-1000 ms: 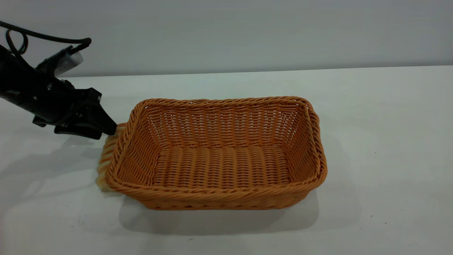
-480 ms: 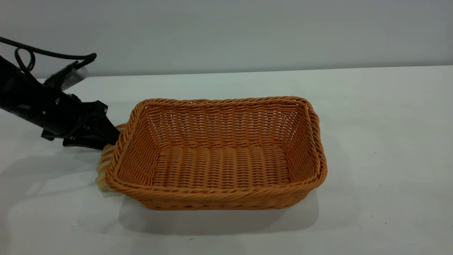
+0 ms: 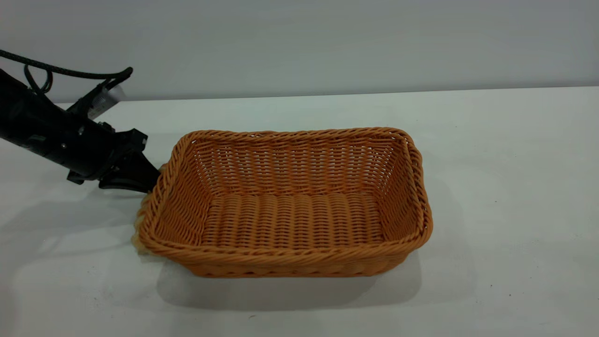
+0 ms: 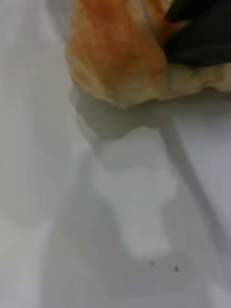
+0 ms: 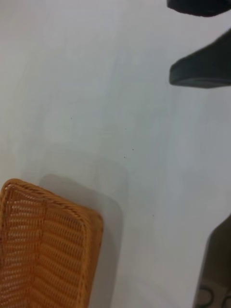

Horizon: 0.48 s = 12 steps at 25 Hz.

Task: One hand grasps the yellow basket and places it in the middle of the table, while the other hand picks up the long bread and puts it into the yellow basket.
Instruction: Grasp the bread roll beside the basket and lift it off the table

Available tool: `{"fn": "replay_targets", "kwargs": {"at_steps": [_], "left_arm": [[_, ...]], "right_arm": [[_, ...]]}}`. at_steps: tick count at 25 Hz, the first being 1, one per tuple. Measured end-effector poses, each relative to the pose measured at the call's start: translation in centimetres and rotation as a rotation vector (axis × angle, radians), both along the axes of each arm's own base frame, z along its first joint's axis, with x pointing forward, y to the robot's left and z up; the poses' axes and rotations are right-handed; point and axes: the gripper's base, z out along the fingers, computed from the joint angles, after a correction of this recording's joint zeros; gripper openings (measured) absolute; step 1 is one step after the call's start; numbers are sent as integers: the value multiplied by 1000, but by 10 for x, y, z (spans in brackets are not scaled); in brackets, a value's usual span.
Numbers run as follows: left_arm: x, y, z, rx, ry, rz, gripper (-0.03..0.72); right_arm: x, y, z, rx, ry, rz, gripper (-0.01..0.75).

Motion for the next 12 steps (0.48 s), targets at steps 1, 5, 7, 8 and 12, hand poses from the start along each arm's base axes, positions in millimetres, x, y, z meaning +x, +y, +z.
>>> {"fn": "replay_targets", "kwargs": {"at_steps": [1, 5, 7, 8, 12], "left_arm": [[0, 0, 2, 2, -5, -3, 42], [2, 3, 25, 47, -37, -28, 42], [2, 6, 42, 88, -51, -34, 42], [2, 7, 49, 109, -55, -37, 42], [0, 14, 80, 201, -83, -33, 42]], "right_arm": [[0, 0, 0, 1, 0, -1, 304], [0, 0, 0, 1, 1, -1, 303], [0, 0, 0, 1, 1, -1, 303], [0, 0, 0, 1, 1, -1, 303], [0, 0, 0, 1, 1, -1, 303]]}}
